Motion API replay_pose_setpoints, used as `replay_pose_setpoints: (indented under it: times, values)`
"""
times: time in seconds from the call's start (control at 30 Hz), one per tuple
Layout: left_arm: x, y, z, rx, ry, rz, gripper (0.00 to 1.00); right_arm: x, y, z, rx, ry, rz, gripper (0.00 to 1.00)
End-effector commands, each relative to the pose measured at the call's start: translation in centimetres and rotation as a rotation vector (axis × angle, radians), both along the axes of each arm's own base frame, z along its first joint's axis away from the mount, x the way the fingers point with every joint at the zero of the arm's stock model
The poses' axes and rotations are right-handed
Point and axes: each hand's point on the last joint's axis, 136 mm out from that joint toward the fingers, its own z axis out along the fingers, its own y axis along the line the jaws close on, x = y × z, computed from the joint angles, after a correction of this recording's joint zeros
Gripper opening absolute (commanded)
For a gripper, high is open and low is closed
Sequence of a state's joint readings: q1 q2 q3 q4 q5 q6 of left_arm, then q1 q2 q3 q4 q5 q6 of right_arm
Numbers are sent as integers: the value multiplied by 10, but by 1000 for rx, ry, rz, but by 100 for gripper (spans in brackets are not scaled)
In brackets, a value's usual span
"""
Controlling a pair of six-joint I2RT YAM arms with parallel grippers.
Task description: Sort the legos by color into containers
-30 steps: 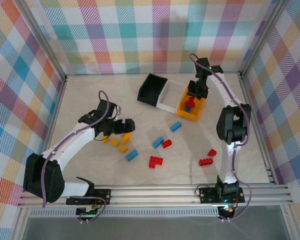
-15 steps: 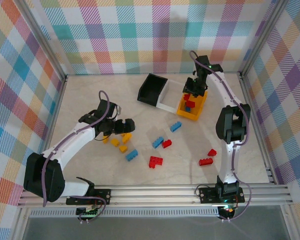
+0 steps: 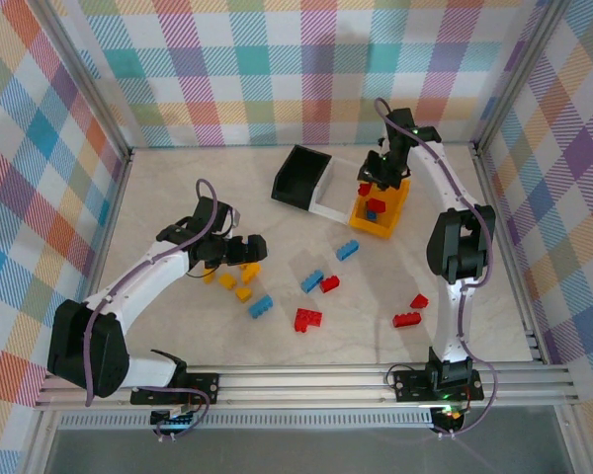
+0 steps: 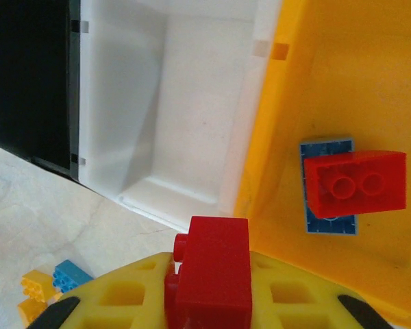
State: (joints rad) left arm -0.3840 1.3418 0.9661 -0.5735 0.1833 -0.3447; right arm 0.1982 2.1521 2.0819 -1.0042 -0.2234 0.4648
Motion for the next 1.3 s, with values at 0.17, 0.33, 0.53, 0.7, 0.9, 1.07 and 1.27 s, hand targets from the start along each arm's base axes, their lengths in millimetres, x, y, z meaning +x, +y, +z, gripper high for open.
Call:
replay_pose_setpoints:
  times: [0.17,0.33,0.53,0.7,0.9,1.07,1.27]
  values:
    - [-6,1,8,10,-3,-7,100,29,35,-8,110,-14,20,40]
    - [-12,8,7,33,0,-3,100,45,48,11,123,-105,97,65]
    - [-6,3,3,14,7,-3,100,30,31,40,-95,-338,424,75]
    - [0,-5,-3,-6,27,-12,100,-12,14,28,-355,-655,910,77]
    - [6,-12,-6,-23,46,-19,100,-21,-20,31,-380,-716,973,75]
    - [9,-14,-10,-20,67,-29,100,-23,-20,12,-378,-709,1094,74]
    - [12,-18,-16,-25,87,-26,100,-18,-25,-17,-408,-681,1179,73]
